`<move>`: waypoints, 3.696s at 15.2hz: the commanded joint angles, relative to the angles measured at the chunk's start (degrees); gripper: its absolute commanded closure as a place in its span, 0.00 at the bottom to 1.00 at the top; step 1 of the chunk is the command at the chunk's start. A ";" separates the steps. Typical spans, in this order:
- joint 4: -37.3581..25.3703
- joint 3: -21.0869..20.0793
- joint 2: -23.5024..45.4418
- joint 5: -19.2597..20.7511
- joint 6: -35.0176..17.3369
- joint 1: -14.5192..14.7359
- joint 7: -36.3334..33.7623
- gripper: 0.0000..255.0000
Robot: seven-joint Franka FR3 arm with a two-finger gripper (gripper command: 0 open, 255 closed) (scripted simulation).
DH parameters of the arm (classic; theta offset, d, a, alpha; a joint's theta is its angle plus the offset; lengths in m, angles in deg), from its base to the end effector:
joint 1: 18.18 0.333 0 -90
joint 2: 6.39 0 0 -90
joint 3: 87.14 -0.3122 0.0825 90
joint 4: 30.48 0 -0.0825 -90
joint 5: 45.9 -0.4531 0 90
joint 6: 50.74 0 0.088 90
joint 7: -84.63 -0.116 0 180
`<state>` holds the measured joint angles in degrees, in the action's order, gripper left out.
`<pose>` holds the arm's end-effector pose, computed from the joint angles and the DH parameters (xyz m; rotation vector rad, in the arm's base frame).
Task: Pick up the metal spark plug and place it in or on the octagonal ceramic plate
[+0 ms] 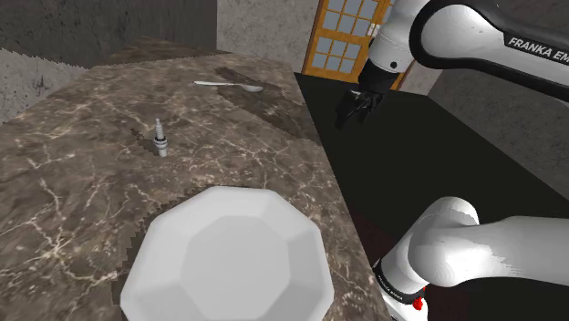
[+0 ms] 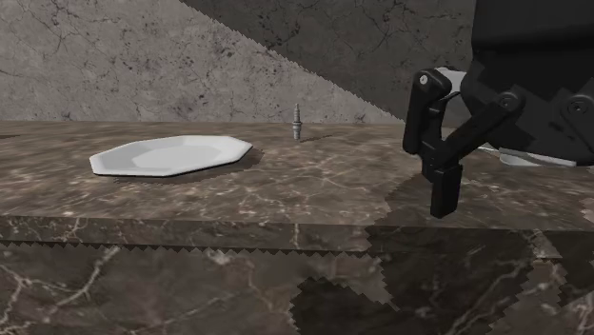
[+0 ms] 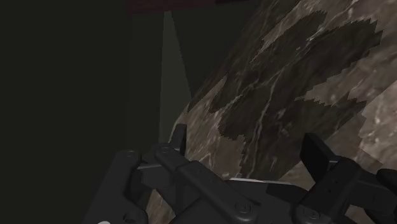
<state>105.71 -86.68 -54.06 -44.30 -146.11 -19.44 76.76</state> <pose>0.3765 -0.0149 0.5937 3.1100 -0.2558 0.1883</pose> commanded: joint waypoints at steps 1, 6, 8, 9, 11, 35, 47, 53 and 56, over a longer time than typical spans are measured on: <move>0.00 0.00 0.00 0.00 0.00 0.00 0.00 0.00; -2.50 -5.92 3.62 -3.31 -2.45 2.22 -5.66 0.00; -3.90 -8.27 5.42 -4.36 -3.44 2.94 -7.89 0.00; -4.68 -9.45 6.39 -4.83 -3.92 3.24 -8.99 0.00; -6.43 -11.81 8.45 -5.60 -4.87 3.75 -11.20 0.00; -45.02 -40.86 47.59 10.41 -6.35 6.87 -42.75 0.00; -39.81 -40.36 48.06 10.87 -11.96 6.53 -43.15 0.00; -39.82 -40.37 48.07 10.87 -11.95 6.54 -43.16 1.00; -39.83 -40.37 48.07 10.87 -11.95 6.54 -43.16 1.00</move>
<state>65.87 -127.04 -6.00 -33.43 -158.05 -12.90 33.60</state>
